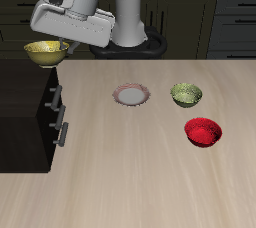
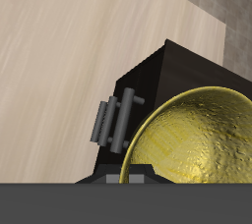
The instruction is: Place the yellow bowl on top of the wooden cabinet
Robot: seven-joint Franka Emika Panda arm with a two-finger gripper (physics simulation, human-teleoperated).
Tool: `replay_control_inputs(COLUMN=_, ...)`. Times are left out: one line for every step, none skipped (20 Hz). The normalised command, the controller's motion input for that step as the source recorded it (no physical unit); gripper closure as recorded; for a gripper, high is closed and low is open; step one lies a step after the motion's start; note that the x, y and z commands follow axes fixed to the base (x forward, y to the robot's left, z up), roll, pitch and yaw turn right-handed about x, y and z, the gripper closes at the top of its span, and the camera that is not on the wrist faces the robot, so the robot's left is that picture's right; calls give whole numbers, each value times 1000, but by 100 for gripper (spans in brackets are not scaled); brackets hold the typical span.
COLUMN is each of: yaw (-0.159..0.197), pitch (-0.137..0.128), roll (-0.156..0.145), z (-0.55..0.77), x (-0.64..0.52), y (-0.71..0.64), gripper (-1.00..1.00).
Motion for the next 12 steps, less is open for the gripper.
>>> replay_control_inputs(yaw=0, pitch=0, roll=0, z=0, x=0, y=0, gripper=100)
replay_control_inputs(yaw=-44, pitch=-12, roll=-84, z=244, x=-120, y=-588, gripper=100)
replay_control_inputs(yaw=5, pitch=-21, roll=-38, z=66, x=-51, y=-250, gripper=100)
replay_control_inputs(yaw=2, pitch=-6, roll=-4, z=5, x=-41, y=-248, gripper=100)
replay_control_inputs(yaw=0, pitch=0, roll=0, z=-9, x=-24, y=37, gripper=100)
replay_control_inputs(yaw=-60, pitch=40, roll=-54, z=-104, x=-40, y=-522, gripper=100)
replay_control_inputs(yaw=25, pitch=-14, roll=-33, z=-2, x=41, y=-431, gripper=100)
replay_control_inputs(yaw=-42, pitch=28, roll=16, z=-7, x=39, y=-249, gripper=100)
replay_control_inputs(yaw=0, pitch=0, roll=0, z=0, x=0, y=0, gripper=100)
replay_control_inputs(yaw=-132, pitch=-32, roll=-107, z=214, x=193, y=-615, gripper=100)
replay_control_inputs(yaw=-62, pitch=20, roll=20, z=14, x=137, y=-170, gripper=100)
replay_control_inputs(yaw=0, pitch=0, roll=0, z=-9, x=-114, y=12, gripper=100)
